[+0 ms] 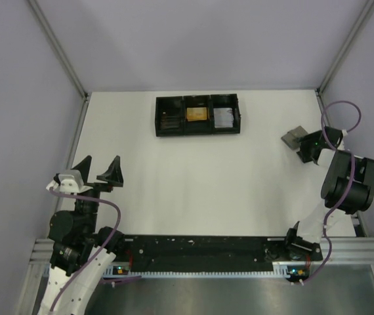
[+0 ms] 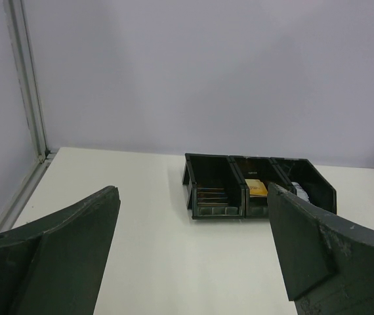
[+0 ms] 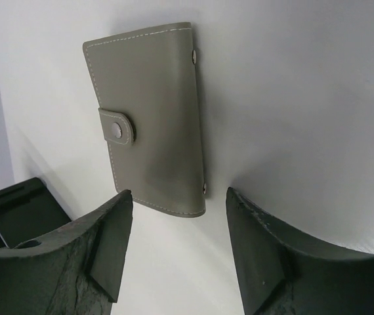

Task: Take the credit cards out of the card holder
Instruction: Move the card holder to the center of the board.

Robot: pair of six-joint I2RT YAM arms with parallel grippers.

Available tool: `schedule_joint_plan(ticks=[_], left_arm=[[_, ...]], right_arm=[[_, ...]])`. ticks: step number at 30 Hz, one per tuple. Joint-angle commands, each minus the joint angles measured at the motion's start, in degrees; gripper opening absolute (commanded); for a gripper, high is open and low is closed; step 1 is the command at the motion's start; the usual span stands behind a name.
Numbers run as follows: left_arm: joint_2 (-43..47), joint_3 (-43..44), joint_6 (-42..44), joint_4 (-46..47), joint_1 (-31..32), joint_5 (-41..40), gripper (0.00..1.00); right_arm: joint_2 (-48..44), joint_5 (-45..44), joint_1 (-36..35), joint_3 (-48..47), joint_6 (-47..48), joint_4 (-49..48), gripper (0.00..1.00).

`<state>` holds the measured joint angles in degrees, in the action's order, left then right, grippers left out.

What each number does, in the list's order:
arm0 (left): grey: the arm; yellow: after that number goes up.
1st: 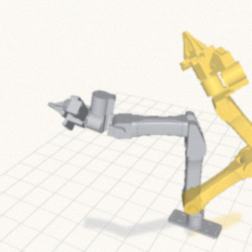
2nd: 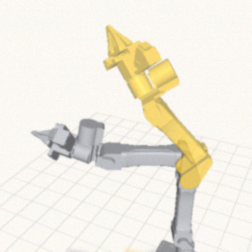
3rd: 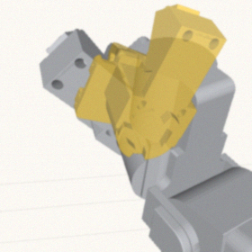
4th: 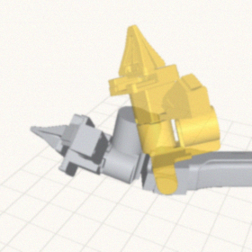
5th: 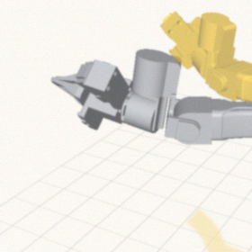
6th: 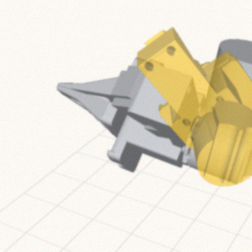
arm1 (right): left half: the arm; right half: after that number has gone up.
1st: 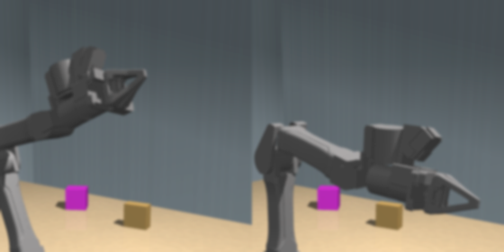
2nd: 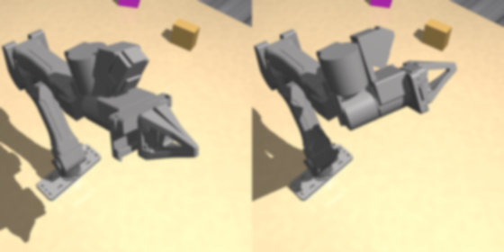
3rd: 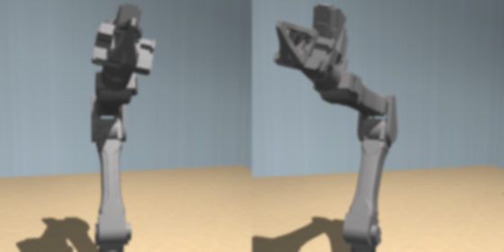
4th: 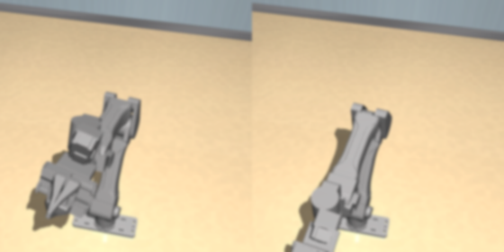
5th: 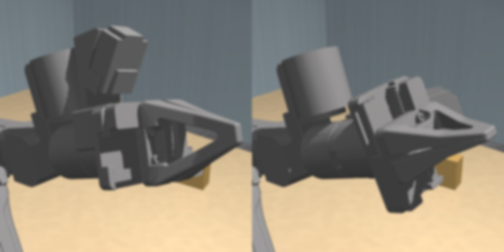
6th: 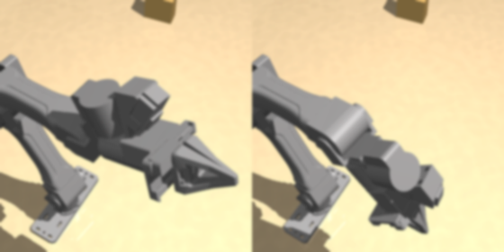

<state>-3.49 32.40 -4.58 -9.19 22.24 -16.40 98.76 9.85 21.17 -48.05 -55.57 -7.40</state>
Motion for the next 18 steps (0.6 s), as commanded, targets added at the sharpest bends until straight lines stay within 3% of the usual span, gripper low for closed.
schedule_joint_plan(ticks=[1,9,18], left_arm=[[0.50,-0.23,-0.08,1.72,0.26,-0.12,0.97],[0.94,-0.23,-0.08,1.63,0.26,-0.12,0.97],[1.20,-0.41,-0.08,1.63,0.26,-0.03,0.97]], right_arm=[[3.36,-1.50,0.45,-1.60,1.78,1.77,0.57],[5.83,-0.88,0.54,-4.24,5.03,4.05,0.42],[6.10,1.48,0.54,-6.09,8.99,6.61,0.02]])
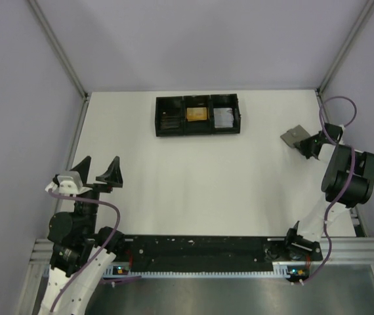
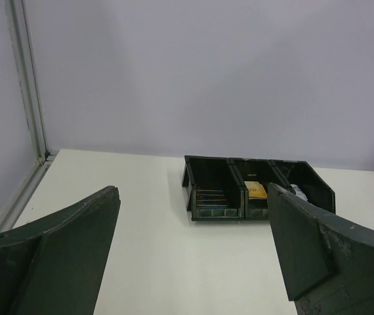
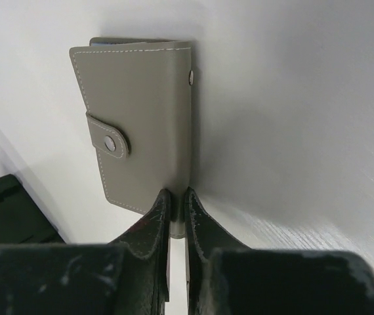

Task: Take the credit cards out of the card holder
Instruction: Move the card holder to the center of the board.

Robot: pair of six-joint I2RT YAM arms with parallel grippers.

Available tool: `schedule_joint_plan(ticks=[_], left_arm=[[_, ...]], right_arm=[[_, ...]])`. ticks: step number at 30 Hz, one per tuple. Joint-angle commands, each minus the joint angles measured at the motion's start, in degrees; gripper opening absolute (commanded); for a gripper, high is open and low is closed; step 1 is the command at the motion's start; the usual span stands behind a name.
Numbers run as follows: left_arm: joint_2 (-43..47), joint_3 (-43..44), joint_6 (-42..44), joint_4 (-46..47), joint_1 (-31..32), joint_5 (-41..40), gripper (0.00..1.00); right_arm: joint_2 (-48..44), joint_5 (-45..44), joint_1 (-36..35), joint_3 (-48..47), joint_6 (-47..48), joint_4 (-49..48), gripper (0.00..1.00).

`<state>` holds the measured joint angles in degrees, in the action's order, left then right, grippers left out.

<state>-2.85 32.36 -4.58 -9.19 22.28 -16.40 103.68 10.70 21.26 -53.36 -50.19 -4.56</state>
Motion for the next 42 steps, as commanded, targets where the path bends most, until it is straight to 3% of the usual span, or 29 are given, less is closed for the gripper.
schedule_joint_plan(ticks=[1,11,18,23,29,36,42], left_arm=[[0.48,-0.28,-0.08,1.63,0.22,-0.12,0.97],[-0.05,-0.28,-0.08,1.63,0.22,0.06,0.97],[-1.45,0.16,-1.13,1.02,0.22,1.55,0.98],[-5.40,3.58,-2.62,-1.44,0.22,5.06,0.98],[-15.15,8.42,-9.73,-7.15,0.22,13.84,0.98],[-28.24,7.02,-19.40,-5.93,0.30,25.97,0.98],[-36.07,3.33,-25.12,-2.33,5.91,25.73,0.97]], right_arm=[[0.83,1.94,0.45,-0.52,3.96,3.68,0.00],[-7.95,8.72,-6.21,6.60,5.37,2.09,0.00],[-13.41,11.01,-19.57,12.49,5.72,0.52,0.00],[-14.91,11.98,-33.53,14.16,6.07,-1.15,0.00],[-17.72,9.35,-45.76,15.13,6.25,-1.07,0.00],[-21.14,2.76,-57.98,18.29,3.09,-0.10,0.00],[-22.55,-0.59,-66.08,21.89,-0.86,-2.03,0.03]])
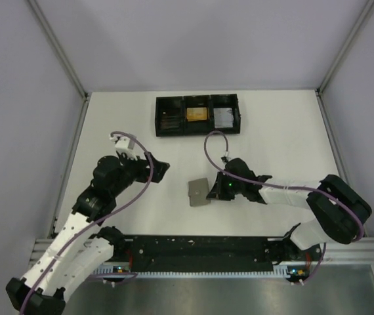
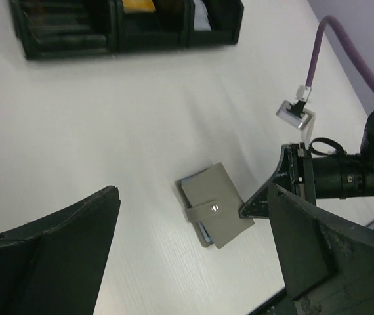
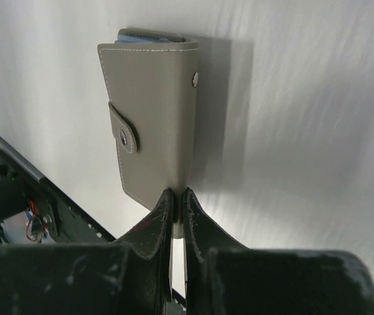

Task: Take the credit cards out of the card holder
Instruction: Move the card holder to the center of the board, then open the card holder at the center of the board.

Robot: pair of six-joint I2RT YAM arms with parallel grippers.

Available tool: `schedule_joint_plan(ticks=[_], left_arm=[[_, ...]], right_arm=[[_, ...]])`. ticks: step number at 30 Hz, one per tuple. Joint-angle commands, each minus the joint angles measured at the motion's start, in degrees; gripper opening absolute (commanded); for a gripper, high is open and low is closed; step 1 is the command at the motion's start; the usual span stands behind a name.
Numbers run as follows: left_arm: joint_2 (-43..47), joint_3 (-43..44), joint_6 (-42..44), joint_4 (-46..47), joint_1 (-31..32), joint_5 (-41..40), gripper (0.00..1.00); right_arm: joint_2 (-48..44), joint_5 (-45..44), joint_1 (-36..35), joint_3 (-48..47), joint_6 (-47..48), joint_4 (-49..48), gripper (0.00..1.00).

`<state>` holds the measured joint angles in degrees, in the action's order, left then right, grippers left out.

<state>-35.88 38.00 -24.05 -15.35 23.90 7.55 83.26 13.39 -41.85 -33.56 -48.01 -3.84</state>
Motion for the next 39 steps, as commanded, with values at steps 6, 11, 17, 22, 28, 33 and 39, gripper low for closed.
schedule_joint_plan(ticks=[6,11,17,22,28,33,39], left_arm=[[-11.74,-3.98,-9.25,4.90,14.59,-6.58,0.96],[-17.63,-4.34,-10.93,5.25,17.67,-9.83,0.95],[-25.02,-3.81,-12.07,5.42,19.51,-9.84,0.94],[-30.12,-2.23,-12.24,5.60,21.53,-9.48,0.93],[-33.73,-1.96,-12.68,6.74,22.42,-8.96,0.93],[-36.19,-1.88,-13.39,7.71,23.21,-9.05,0.92],[-39.70,1.72,-14.09,5.17,24.70,-11.67,0.89]], right_arm=[[-5.47,-5.31,-1.67,3.15,-1.39,-1.96,0.32],[-7.76,-2.40,1.94,4.47,2.56,-3.63,0.35],[-4.00,1.29,4.14,3.95,5.12,-7.24,0.38],[2.15,5.58,4.23,3.68,5.30,-11.54,0.41],[7.96,10.69,4.23,4.91,4.24,-17.51,0.41],[10.60,11.40,4.23,4.91,3.62,-19.19,0.32],[9.73,10.61,4.14,5.79,2.84,-19.81,0.00]])
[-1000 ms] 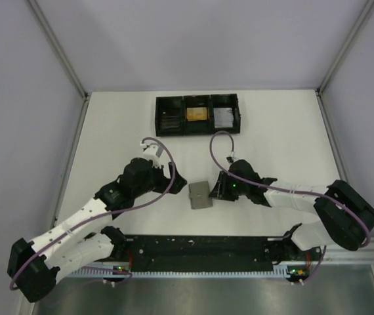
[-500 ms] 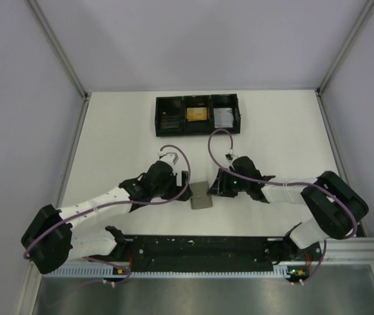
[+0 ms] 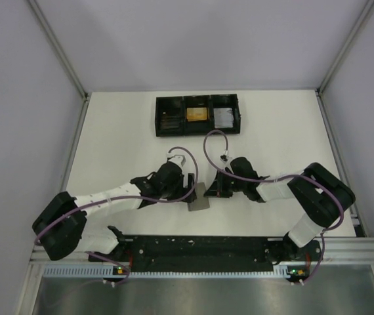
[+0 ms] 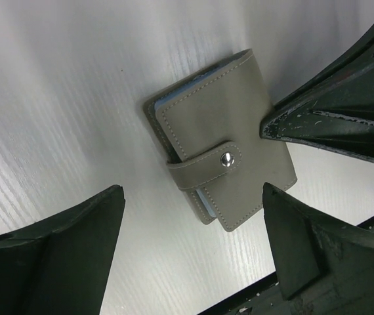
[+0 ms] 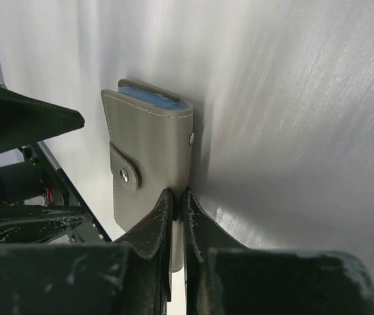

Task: Take the credit cards out of the card holder
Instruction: Open the card holder at the center of the board.

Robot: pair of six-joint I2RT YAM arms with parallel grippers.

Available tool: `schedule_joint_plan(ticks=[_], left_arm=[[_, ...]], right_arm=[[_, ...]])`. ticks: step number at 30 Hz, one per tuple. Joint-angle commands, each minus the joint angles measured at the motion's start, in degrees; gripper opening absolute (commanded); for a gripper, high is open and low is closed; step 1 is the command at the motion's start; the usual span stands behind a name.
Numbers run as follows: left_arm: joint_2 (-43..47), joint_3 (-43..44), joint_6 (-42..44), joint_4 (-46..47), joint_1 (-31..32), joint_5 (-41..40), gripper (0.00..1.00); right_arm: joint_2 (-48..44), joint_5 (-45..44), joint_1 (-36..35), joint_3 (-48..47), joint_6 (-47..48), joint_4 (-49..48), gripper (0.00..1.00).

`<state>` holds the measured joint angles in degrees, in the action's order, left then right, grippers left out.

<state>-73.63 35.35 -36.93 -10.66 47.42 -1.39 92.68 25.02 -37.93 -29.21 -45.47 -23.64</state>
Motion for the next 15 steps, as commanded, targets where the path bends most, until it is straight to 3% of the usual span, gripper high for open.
schedule_joint_plan(ticks=[1,15], left_arm=[[-2.66,5.68,-1.65,-0.32,1.88,-4.22,0.89],[-15.31,18.34,-3.15,-13.86,8.56,-18.64,0.87]], right_arm=[[-0.04,-1.54,0.23,1.70,0.12,-0.18,0.00],[-3.04,-10.69,-3.73,1.35,-1.11,4.12,0.00]])
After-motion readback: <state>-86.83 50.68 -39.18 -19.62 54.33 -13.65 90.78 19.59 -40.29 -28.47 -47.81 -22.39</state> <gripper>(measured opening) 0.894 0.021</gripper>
